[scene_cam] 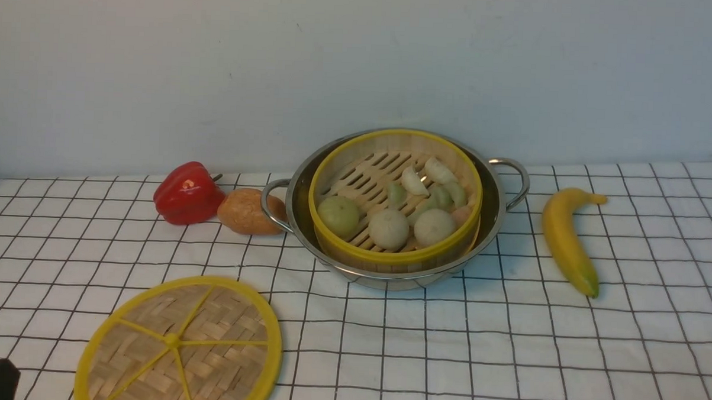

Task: Place the steamer in the pot on the white tablecloth, and put the lid on the steamer.
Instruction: 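Grasp the bamboo steamer lid lying on the table by its centre knob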

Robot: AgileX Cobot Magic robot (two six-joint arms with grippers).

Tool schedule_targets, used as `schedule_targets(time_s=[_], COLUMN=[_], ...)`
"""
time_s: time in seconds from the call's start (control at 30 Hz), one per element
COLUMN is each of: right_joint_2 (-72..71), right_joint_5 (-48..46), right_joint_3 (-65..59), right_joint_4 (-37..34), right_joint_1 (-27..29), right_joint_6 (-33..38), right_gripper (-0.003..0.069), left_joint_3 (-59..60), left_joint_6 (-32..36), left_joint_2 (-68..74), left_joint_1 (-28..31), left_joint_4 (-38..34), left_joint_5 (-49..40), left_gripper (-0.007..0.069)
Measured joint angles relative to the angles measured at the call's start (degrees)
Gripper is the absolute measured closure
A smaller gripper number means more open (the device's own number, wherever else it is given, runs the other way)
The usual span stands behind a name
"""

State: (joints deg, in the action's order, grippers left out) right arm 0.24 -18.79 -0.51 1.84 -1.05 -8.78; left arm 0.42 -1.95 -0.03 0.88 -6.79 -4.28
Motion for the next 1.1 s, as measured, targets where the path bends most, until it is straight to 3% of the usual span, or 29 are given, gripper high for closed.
schedule_targets(time_s=[0.23, 0.43, 0.6, 0.87, 1.0, 1.03, 1.1], right_joint_2=[0.0, 0.0, 0.0, 0.0, 0.0, 0.0, 0.0], right_joint_5=[0.0, 0.0, 0.0, 0.0, 0.0, 0.0, 0.0], right_joint_3=[0.0, 0.0, 0.0, 0.0, 0.0, 0.0, 0.0], right_joint_4=[0.0, 0.0, 0.0, 0.0, 0.0, 0.0, 0.0], right_joint_1=[0.0, 0.0, 0.0, 0.0, 0.0, 0.0, 0.0], right_joint_6=[0.0, 0.05, 0.05, 0.05, 0.05, 0.05, 0.05], right_gripper=[0.0419, 0.0419, 0.0419, 0.0419, 0.0419, 0.0419, 0.0419], left_joint_3=[0.0, -2.05, -3.61, -7.76, -15.69, -20.21, -22.93], left_joint_6=[-8.52, -15.09, -14.16, -11.61, -8.15, -6.44, -5.15], left_joint_2=[0.0, 0.0, 0.0, -0.06, 2.09, 5.6, 7.83], left_joint_1=[0.0, 0.0, 0.0, 0.0, 0.0, 0.0, 0.0], left_joint_4=[-8.2, -14.15, -14.46, -12.72, -9.97, -9.32, -8.93], left_joint_5=[6.99, -1.98, -8.3, -7.86, -17.44, -25.25, -30.16], left_gripper=[0.0382, 0.0382, 0.0382, 0.0382, 0.0382, 0.0382, 0.0382])
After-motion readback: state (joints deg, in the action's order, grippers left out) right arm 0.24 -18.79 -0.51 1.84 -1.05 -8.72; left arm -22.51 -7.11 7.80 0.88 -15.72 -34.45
